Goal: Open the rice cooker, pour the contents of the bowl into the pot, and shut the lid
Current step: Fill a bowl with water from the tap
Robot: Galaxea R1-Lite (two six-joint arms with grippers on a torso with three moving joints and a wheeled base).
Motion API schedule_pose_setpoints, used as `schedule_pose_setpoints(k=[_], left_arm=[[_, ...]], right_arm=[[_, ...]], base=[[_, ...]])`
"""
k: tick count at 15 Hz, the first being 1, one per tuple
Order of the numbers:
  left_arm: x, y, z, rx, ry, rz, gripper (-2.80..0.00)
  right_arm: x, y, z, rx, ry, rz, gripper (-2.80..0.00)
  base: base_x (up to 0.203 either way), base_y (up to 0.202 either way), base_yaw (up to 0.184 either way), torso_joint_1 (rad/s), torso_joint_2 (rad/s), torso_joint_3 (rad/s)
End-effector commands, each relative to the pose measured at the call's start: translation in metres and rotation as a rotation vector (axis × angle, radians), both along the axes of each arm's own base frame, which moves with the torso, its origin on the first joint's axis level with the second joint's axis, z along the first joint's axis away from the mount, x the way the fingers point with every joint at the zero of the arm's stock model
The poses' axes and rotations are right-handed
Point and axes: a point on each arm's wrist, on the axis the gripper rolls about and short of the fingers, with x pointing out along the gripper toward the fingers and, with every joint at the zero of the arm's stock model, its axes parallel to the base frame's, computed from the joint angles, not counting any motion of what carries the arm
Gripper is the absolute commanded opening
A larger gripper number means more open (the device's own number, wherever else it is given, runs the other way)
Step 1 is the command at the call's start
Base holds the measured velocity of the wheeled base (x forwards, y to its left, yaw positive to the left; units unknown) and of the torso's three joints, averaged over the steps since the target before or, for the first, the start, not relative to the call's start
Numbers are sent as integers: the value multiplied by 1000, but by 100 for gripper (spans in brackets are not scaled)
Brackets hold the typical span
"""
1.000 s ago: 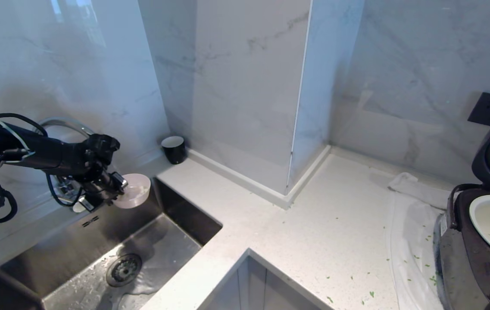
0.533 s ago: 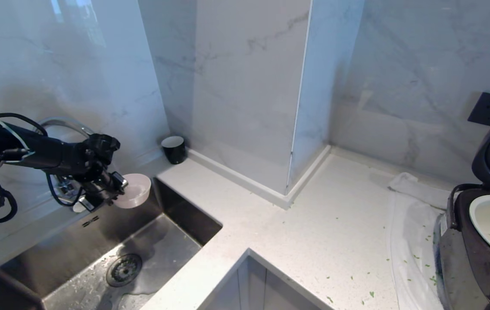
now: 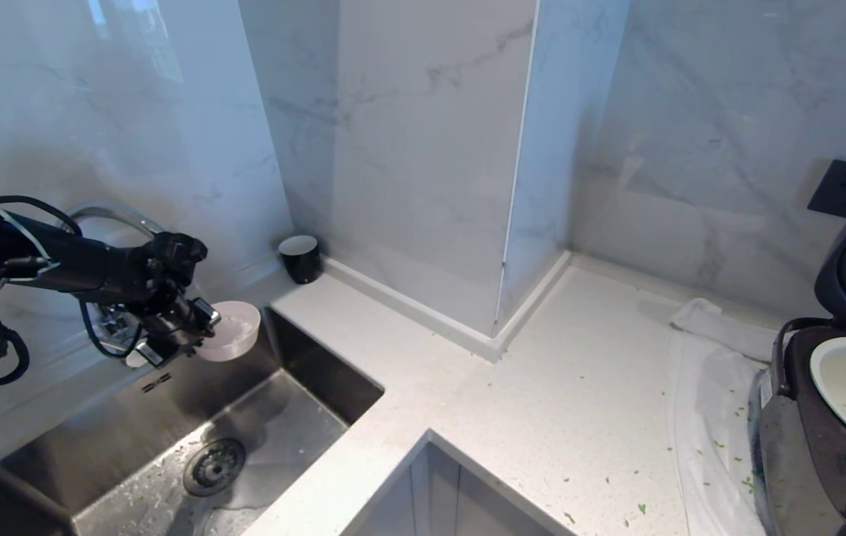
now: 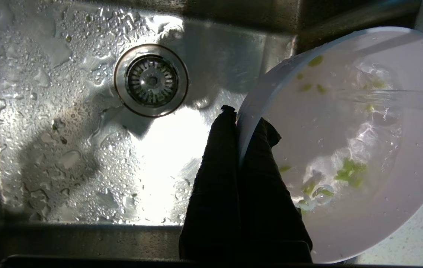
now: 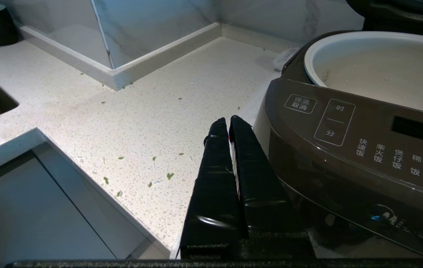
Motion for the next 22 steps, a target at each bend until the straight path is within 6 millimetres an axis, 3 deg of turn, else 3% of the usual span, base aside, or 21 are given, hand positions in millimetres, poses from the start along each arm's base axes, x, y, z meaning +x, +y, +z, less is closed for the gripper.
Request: schedule_pose_setpoints(k=[1,15,22], left_arm=[[-1,1,-1,-17,2,14,-280],[-2,0,5,-65,0,18,-280],[-7,-10,3,-68,21,-2,-280]], right_arm=[[0,0,0,0,0,0,-280],[0,0,0,0,0,1,-280],[0,0,0,-1,0,-1,-280]], base=[[0,0,0,0,0,0],[0,0,0,0,0,0],[0,0,0,0,0,0]])
